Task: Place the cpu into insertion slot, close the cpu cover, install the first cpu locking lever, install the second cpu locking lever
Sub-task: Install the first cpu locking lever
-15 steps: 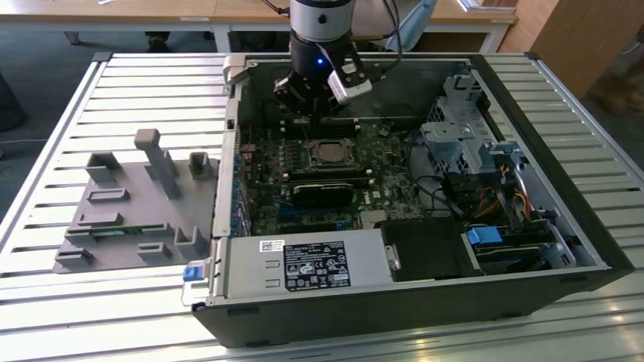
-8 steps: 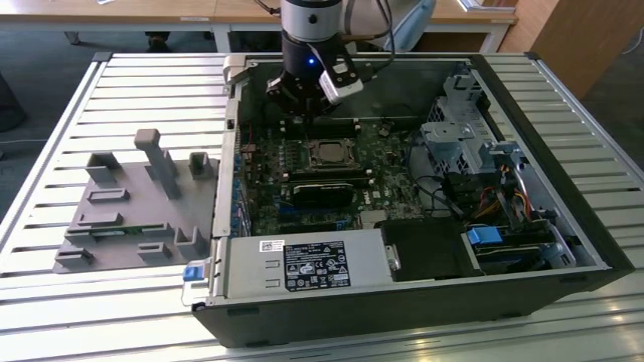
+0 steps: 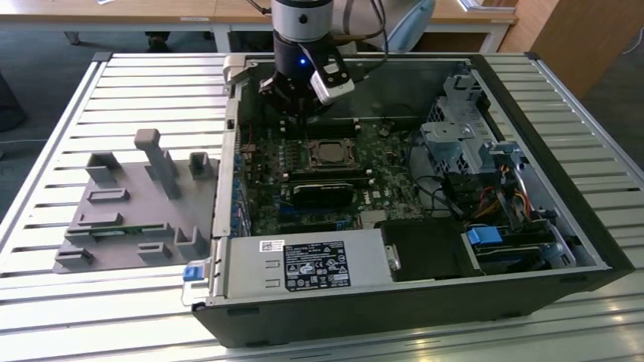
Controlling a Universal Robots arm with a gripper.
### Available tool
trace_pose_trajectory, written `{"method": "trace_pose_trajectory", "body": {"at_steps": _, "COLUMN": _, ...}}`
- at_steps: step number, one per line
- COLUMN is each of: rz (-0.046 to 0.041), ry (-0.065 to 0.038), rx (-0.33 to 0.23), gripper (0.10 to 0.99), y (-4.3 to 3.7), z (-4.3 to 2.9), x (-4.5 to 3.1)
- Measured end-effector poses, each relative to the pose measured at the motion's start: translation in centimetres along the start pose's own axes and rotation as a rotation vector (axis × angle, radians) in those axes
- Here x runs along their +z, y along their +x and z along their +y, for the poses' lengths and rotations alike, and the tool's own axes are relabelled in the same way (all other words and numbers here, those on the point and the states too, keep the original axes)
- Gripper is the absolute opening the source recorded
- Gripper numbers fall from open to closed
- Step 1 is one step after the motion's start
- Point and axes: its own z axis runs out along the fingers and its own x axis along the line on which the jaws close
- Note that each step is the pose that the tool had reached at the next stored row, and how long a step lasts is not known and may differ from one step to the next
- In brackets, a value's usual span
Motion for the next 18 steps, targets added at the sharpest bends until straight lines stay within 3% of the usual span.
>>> {"method": "trace_pose_trajectory", "body": {"at_steps": 7, "rz": 0.0000, "ry": 0.000, "rx": -0.001, "gripper": 0.153, "y": 0.67, "z": 0.24, "x": 0.06}}
{"method": "trace_pose_trajectory", "body": {"at_steps": 18, "rz": 0.0000, "ry": -0.001, "rx": -0.001, "gripper": 0.153, "y": 1.22, "z": 1.37, "x": 0.25}}
